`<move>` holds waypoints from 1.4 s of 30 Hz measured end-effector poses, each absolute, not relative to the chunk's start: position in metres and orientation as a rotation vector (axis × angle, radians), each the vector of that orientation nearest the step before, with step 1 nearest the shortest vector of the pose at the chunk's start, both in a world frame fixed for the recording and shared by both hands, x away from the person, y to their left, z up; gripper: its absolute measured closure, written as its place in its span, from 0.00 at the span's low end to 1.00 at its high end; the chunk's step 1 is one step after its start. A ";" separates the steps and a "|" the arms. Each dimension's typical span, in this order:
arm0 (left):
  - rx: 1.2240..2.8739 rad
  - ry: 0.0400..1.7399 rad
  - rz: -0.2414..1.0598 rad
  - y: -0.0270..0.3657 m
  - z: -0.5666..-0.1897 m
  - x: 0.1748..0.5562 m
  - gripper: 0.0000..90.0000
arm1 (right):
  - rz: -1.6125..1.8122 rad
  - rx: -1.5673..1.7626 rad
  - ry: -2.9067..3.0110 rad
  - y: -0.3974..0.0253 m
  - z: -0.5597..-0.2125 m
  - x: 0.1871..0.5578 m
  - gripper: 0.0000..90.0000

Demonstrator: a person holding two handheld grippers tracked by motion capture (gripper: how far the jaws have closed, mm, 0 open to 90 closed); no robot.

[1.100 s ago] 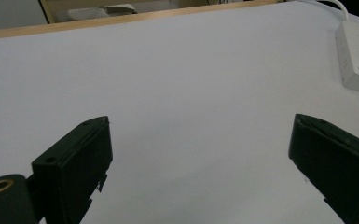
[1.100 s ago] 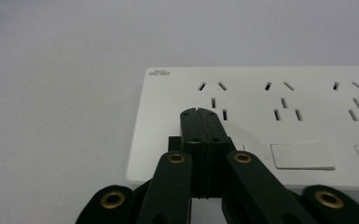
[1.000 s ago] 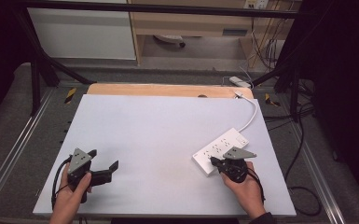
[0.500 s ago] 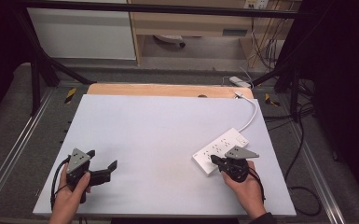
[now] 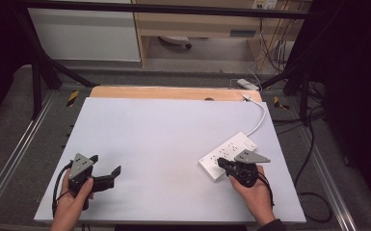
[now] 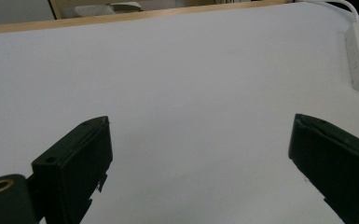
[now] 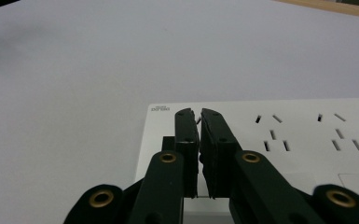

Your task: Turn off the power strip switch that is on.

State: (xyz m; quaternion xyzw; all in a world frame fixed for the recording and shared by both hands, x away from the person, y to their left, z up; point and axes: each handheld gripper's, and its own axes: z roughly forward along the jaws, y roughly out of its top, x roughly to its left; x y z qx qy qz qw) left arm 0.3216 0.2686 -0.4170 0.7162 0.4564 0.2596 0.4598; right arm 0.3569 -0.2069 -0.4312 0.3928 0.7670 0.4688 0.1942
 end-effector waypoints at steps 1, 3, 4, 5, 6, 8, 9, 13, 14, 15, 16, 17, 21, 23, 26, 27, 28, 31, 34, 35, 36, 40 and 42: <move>1.763 1.124 0.640 0.269 -0.417 0.322 0.07 | 1.320 1.104 2.147 -0.207 -0.431 0.357 0.93; 1.763 1.124 0.640 0.269 -0.417 0.322 0.07 | 1.332 1.094 2.136 -0.207 -0.429 0.356 0.90; 1.763 1.123 0.639 0.269 -0.417 0.322 0.07 | 1.340 1.095 2.129 -0.208 -0.428 0.356 0.87; 1.762 1.124 0.639 0.269 -0.417 0.322 0.07 | 1.351 1.094 2.121 -0.208 -0.428 0.356 0.84; 1.762 1.123 0.639 0.269 -0.417 0.322 0.07 | 1.363 1.094 2.114 -0.208 -0.427 0.356 0.81; 1.763 1.122 0.638 0.269 -0.417 0.322 0.07 | 1.373 1.098 2.100 -0.209 -0.426 0.356 0.73; 1.762 1.123 0.638 0.269 -0.417 0.322 0.07 | 1.381 1.098 2.088 -0.209 -0.425 0.356 0.68; 1.762 1.123 0.638 0.269 -0.417 0.322 0.07 | 1.384 1.108 2.060 -0.207 -0.423 0.357 0.47; 1.762 1.123 0.639 0.269 -0.417 0.322 0.07 | 1.375 1.115 2.058 -0.207 -0.423 0.357 0.43; 1.762 1.123 0.638 0.269 -0.417 0.321 0.07 | 1.369 1.117 2.053 -0.206 -0.423 0.357 0.39; 1.764 1.121 0.638 0.269 -0.417 0.321 0.07 | 1.368 1.119 2.049 -0.206 -0.423 0.357 0.34; 1.762 1.122 0.637 0.269 -0.417 0.321 0.07 | 1.366 1.118 2.043 -0.206 -0.422 0.357 0.30; 1.763 1.120 0.637 0.269 -0.417 0.321 0.07 | 1.369 1.134 2.004 -0.205 -0.419 0.357 0.15; 1.762 1.122 0.637 0.269 -0.417 0.321 0.07 | 1.370 1.141 1.991 -0.206 -0.417 0.356 0.10; 1.760 1.124 0.638 0.269 -0.417 0.321 0.07 | 1.385 1.147 1.966 -0.209 -0.414 0.355 0.05; 1.760 1.125 0.637 0.269 -0.417 0.321 0.07 | 1.393 1.148 1.959 -0.210 -0.413 0.355 0.04; 1.760 1.125 0.638 0.269 -0.417 0.321 0.07 | 1.398 1.148 1.951 -0.211 -0.411 0.354 0.04; 1.759 1.125 0.638 0.269 -0.417 0.321 0.07 | 1.407 1.123 1.932 -0.214 -0.409 0.352 0.02; 1.759 1.124 0.639 0.270 -0.417 0.321 0.07 | 1.420 1.107 1.922 -0.217 -0.407 0.350 0.02; 1.757 1.125 0.639 0.270 -0.417 0.321 0.07 | 1.420 1.096 1.918 -0.218 -0.407 0.349 0.02; 1.756 1.125 0.640 0.270 -0.417 0.321 0.07 | 1.422 1.089 1.916 -0.219 -0.406 0.349 0.02; 1.754 1.126 0.640 0.271 -0.417 0.321 0.07 | 1.424 1.063 1.889 -0.222 -0.405 0.346 0.02; 1.750 1.126 0.639 0.271 -0.417 0.321 0.07 | 1.429 1.060 1.876 -0.225 -0.404 0.345 0.03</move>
